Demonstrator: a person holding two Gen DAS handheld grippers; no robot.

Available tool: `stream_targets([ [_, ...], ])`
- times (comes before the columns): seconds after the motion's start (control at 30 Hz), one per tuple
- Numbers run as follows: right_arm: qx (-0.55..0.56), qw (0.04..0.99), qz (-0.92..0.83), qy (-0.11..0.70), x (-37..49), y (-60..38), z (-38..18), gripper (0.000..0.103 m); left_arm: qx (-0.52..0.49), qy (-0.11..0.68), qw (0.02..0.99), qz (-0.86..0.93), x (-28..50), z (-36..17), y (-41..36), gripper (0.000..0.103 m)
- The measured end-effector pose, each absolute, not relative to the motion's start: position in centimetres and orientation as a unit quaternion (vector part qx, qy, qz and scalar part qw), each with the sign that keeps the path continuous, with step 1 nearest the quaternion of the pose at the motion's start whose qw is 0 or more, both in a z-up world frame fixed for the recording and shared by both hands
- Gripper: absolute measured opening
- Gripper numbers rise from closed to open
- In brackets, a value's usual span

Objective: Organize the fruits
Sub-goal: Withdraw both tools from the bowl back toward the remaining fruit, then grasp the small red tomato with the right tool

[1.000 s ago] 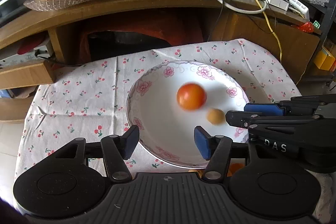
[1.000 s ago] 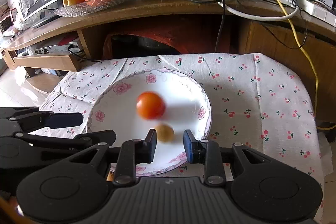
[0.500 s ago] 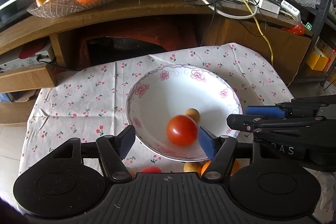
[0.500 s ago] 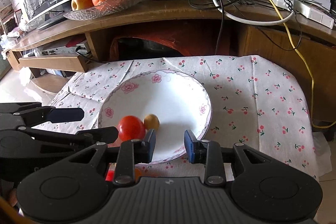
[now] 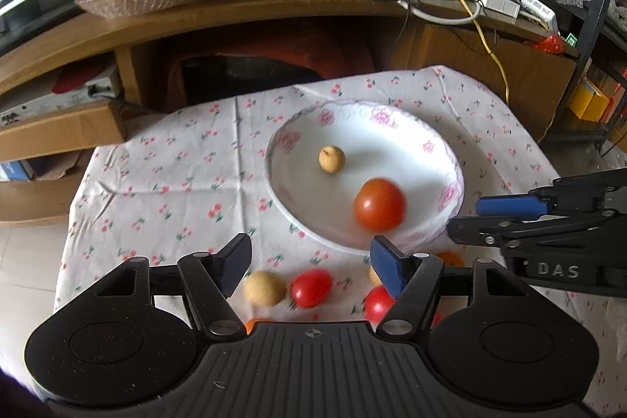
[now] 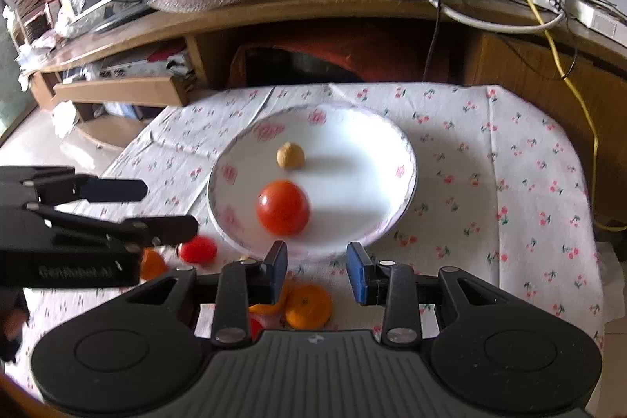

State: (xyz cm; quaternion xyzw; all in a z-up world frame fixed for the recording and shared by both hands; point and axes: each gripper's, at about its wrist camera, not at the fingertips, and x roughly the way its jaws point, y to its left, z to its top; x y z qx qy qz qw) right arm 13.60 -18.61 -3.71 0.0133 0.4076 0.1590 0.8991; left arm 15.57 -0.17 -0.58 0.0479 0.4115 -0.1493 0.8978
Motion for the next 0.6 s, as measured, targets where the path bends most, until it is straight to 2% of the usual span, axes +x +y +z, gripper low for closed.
stream_targets([
  [0.6, 0.003, 0.88, 0.184, 0.437, 11.8, -19.0, -5.6, 0.035, 0.07, 0.451, 0.874, -0.164, 14.0, -4.2, 1.9, 0.074],
])
